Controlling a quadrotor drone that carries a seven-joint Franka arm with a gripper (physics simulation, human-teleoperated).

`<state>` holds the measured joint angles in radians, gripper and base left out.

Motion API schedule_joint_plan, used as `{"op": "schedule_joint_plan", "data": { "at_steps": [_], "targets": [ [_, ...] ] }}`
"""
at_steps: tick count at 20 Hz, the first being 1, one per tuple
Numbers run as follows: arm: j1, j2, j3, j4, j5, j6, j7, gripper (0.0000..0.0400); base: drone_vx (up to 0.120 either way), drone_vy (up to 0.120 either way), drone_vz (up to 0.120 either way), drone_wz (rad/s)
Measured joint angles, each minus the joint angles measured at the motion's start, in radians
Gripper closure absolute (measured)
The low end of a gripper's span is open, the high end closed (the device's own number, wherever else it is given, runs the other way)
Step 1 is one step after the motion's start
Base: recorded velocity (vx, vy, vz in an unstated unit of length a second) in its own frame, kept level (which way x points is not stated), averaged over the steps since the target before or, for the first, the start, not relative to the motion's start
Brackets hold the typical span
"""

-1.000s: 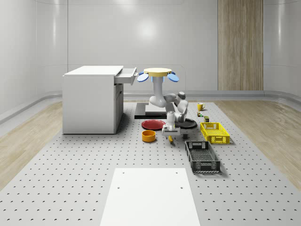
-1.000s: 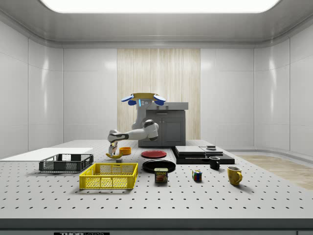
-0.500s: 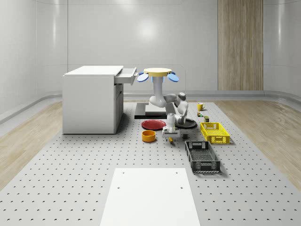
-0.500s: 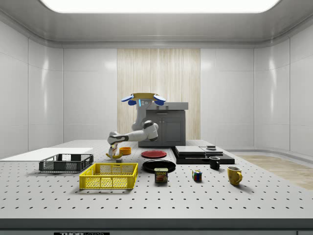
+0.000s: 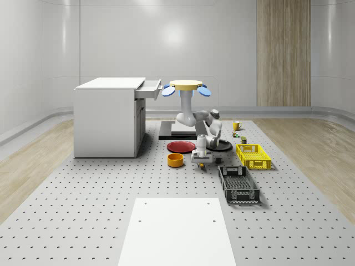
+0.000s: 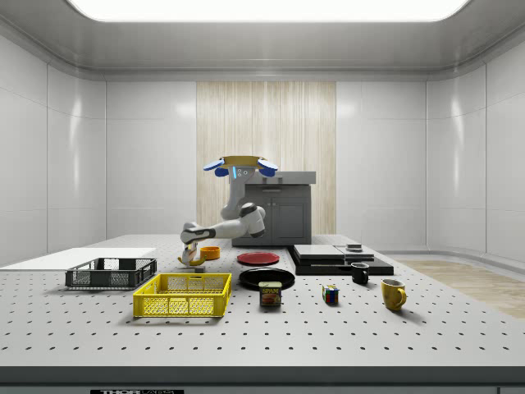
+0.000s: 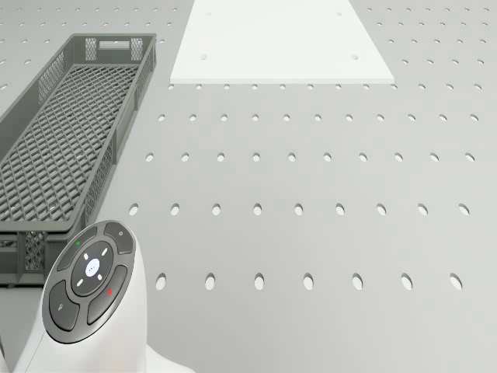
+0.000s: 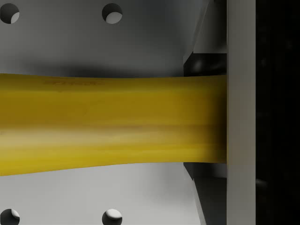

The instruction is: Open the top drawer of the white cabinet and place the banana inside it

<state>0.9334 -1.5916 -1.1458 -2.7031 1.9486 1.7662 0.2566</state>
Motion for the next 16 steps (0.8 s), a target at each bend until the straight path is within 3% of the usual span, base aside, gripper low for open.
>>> {"op": "schedule_joint_plan", "data": {
  "at_steps": [6, 13, 16],
  "targets": [
    [-0.002, 0.000, -0.005, -0.002, -0.011, -0.001, -0.012, 0.0211, 0.000, 0.000, 0.000, 0.000],
    [-0.025, -0.007, -0.080, -0.033, -0.081, -0.033, -0.012, 0.0208, 0.000, 0.000, 0.000, 0.000],
    [-0.036, -0.010, -0.120, -0.046, -0.118, -0.049, -0.002, 0.0208, 0.000, 0.000, 0.093, 0.000]
  ]
}}
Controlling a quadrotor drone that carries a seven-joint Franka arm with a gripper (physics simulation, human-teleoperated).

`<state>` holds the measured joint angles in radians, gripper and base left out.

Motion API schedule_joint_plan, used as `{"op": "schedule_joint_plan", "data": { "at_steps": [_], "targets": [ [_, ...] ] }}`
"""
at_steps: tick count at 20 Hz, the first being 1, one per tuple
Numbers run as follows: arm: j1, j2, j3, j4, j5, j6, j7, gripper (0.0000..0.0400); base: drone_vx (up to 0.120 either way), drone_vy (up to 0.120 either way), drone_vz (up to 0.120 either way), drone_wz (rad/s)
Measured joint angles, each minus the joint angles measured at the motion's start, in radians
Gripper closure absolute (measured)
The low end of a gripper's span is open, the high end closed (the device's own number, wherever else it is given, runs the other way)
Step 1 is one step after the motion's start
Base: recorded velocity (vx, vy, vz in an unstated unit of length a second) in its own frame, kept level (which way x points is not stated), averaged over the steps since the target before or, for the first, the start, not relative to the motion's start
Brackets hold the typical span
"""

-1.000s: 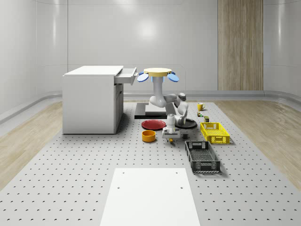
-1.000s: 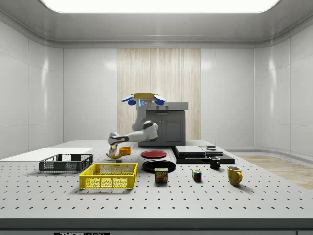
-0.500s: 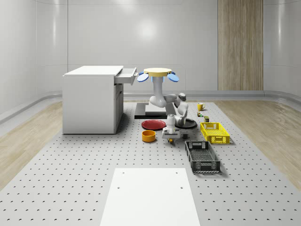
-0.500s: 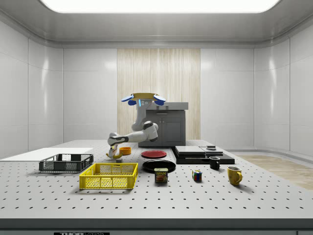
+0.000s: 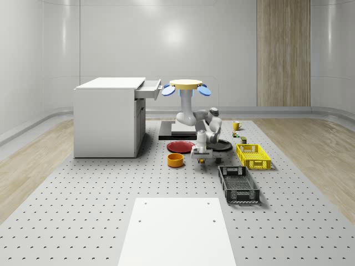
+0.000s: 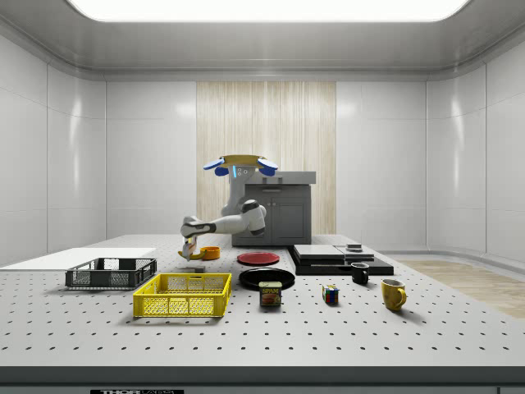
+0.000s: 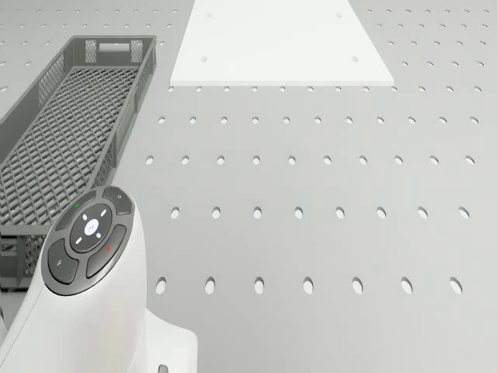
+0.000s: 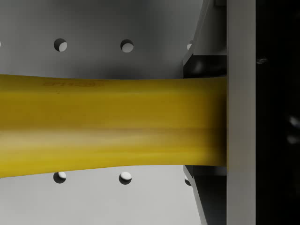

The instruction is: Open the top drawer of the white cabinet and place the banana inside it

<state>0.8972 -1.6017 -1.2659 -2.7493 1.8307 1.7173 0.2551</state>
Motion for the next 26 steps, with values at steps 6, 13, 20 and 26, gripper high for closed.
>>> {"op": "schedule_joint_plan", "data": {
  "at_steps": [6, 13, 20, 26],
  "targets": [
    [-0.010, -0.003, -0.043, -0.012, -0.040, -0.016, 0.010, 0.0208, 0.000, 0.000, 0.120, 0.000],
    [-0.013, -0.006, -0.057, -0.016, -0.054, -0.019, 0.012, 0.0208, 0.000, 0.000, 0.120, 0.000],
    [-0.013, -0.007, -0.060, -0.016, -0.058, -0.019, 0.015, 0.0208, 0.000, 0.000, 0.120, 0.000],
    [-0.013, -0.009, -0.061, -0.016, -0.059, -0.018, 0.015, 0.0208, 0.000, 0.000, 0.120, 0.000]
  ]
}}
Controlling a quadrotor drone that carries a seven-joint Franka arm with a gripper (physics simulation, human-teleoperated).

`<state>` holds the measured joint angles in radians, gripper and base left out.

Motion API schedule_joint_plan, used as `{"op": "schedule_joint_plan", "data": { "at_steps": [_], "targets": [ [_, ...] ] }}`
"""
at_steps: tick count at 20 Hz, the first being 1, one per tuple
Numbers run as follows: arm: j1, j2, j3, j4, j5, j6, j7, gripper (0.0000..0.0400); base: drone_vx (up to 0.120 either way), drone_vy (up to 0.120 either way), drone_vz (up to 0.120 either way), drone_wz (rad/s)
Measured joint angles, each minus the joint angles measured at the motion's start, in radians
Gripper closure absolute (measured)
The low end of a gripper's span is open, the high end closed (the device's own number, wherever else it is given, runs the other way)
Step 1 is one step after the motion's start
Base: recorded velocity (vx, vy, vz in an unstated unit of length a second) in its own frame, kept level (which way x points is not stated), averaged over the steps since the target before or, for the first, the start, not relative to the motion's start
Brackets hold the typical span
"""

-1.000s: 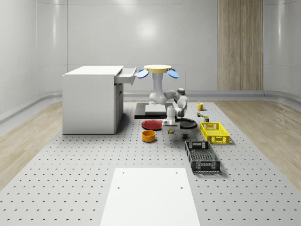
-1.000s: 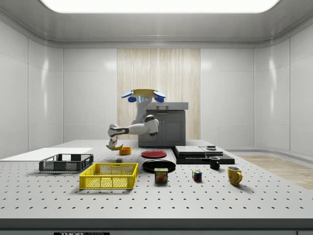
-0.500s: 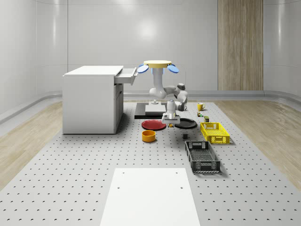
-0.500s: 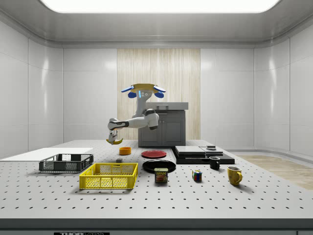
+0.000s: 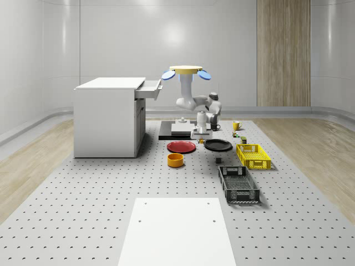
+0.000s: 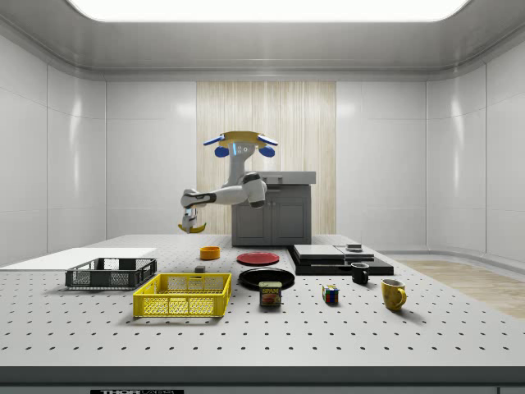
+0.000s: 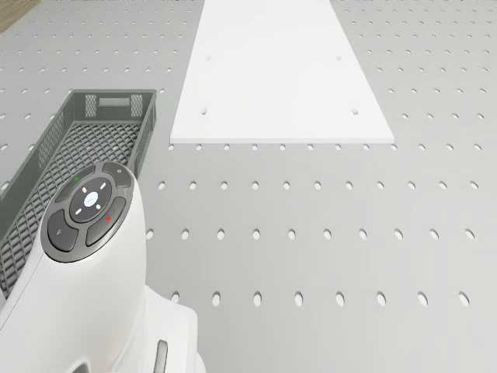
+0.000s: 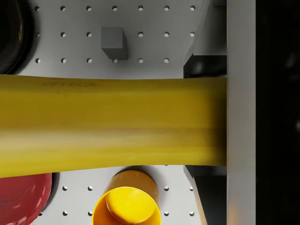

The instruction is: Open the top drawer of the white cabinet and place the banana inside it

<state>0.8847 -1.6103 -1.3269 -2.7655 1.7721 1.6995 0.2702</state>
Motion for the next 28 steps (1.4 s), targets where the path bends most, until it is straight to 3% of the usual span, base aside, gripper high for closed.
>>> {"op": "schedule_joint_plan", "data": {
  "at_steps": [3, 17, 28],
  "targets": [
    [0.000, -0.001, 0.000, 0.000, 0.000, 0.000, 0.000, 0.0208, 0.000, -0.107, 0.120, 0.000],
    [0.001, -0.002, 0.000, 0.000, -0.001, 0.002, 0.000, 0.0208, 0.000, 0.000, 0.120, 0.000],
    [0.001, -0.003, 0.000, 0.000, -0.001, 0.003, 0.000, 0.0208, 0.000, -0.058, 0.120, 0.000]
  ]
}}
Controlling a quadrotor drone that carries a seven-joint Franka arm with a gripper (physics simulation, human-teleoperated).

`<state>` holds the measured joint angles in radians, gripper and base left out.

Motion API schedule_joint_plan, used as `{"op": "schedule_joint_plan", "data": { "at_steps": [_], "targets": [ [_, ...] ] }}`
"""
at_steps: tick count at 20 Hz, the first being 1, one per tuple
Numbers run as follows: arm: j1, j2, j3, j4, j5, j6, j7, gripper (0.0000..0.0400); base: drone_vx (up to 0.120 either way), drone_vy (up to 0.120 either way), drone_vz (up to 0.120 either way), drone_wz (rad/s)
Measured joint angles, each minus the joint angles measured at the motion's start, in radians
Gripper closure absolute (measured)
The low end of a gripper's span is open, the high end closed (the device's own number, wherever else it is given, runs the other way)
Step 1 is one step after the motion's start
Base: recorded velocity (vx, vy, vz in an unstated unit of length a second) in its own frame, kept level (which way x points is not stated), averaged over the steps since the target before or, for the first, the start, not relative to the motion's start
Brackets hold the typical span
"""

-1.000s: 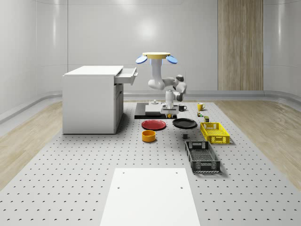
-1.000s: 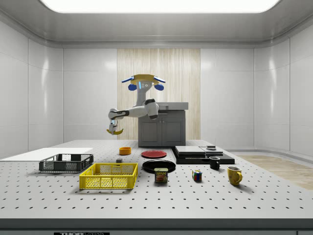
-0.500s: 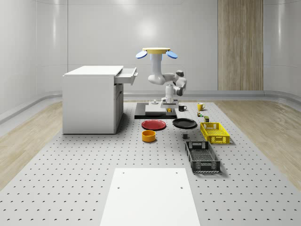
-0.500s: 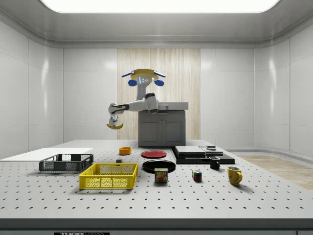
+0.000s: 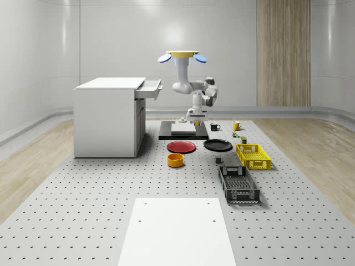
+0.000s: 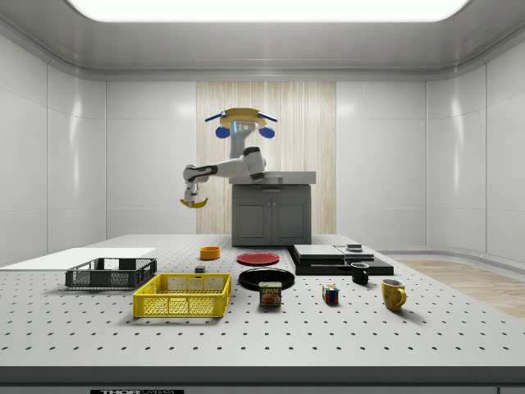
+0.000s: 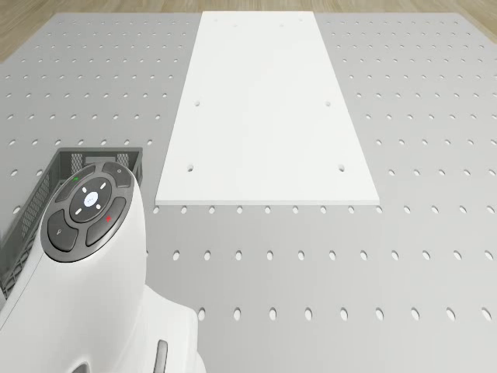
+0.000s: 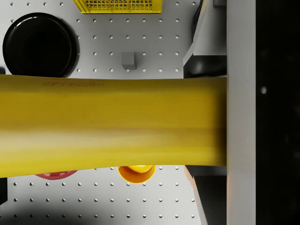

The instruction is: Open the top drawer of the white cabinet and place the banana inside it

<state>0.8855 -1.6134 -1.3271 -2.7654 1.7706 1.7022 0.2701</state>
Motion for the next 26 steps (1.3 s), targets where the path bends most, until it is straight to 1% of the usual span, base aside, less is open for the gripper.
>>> {"op": "schedule_joint_plan", "data": {
  "at_steps": [1, 5, 26],
  "targets": [
    [0.000, 0.000, 0.000, 0.000, 0.000, 0.000, 0.000, 0.0208, 0.000, -0.120, 0.120, 0.000],
    [0.000, 0.000, 0.000, 0.000, 0.000, 0.000, 0.000, 0.0208, -0.020, 0.000, 0.120, 0.000],
    [0.000, -0.001, 0.000, 0.000, 0.000, 0.001, 0.000, 0.0208, -0.120, 0.000, 0.120, 0.000]
  ]
}}
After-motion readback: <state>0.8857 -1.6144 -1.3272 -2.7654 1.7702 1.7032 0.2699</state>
